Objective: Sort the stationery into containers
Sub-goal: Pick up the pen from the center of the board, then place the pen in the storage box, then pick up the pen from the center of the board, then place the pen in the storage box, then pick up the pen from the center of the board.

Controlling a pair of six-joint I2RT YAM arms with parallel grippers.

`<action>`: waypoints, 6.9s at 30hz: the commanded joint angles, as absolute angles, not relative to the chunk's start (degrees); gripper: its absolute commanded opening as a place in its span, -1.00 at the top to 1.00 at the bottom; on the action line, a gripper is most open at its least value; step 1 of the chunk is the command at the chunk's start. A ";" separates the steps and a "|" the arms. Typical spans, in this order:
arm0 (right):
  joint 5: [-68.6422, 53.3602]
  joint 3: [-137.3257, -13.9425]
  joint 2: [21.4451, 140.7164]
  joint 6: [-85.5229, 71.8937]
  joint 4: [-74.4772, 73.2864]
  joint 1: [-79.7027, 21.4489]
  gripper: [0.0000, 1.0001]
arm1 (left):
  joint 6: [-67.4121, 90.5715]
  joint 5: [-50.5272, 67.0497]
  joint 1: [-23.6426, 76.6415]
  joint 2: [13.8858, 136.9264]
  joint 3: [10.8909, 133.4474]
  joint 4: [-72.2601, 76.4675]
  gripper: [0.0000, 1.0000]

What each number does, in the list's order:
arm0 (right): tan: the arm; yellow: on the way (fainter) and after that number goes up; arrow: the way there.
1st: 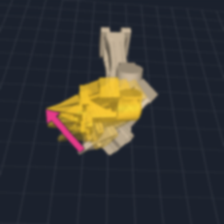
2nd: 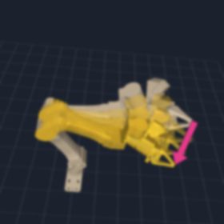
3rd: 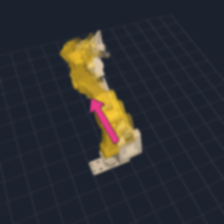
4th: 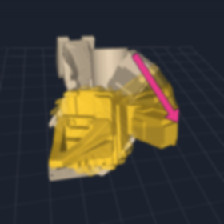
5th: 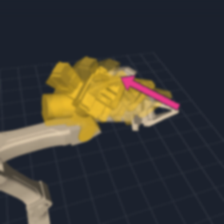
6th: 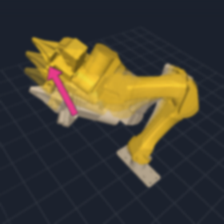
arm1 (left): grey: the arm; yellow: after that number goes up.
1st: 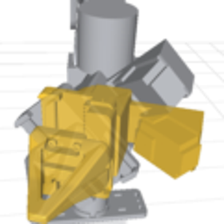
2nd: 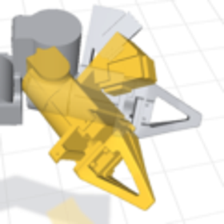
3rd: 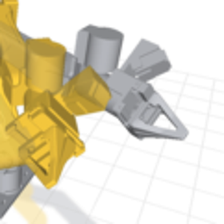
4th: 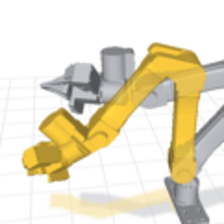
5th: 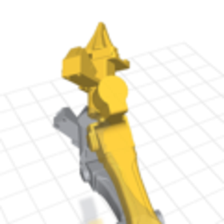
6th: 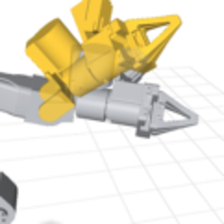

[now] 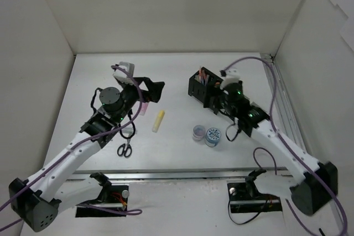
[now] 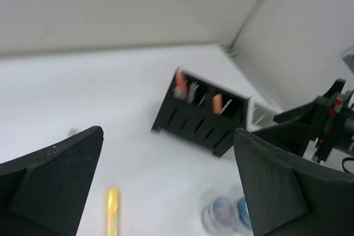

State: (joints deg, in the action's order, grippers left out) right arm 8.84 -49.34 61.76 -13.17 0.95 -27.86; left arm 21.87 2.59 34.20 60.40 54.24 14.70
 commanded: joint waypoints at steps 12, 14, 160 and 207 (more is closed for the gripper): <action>12.82 -84.43 110.02 -26.45 -4.83 -48.33 -0.96 | 39.63 -18.81 22.25 40.78 43.33 -34.18 -0.99; 15.19 -88.57 115.02 -28.38 -6.32 -50.09 -0.96 | 40.95 -18.64 21.10 40.00 42.46 -34.10 -0.99; 25.05 -27.78 13.45 -19.07 2.29 -16.87 -0.96 | 18.72 14.69 44.82 125.78 114.71 25.65 0.79; 18.28 -30.06 29.62 -17.49 6.86 -16.70 -0.96 | 71.01 -17.49 12.14 57.30 39.64 -30.51 -0.99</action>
State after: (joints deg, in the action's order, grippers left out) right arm 16.69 -28.18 29.82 -16.71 2.87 -16.91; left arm 64.55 -16.36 14.09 57.14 38.79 -32.08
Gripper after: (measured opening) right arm 0.979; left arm 0.996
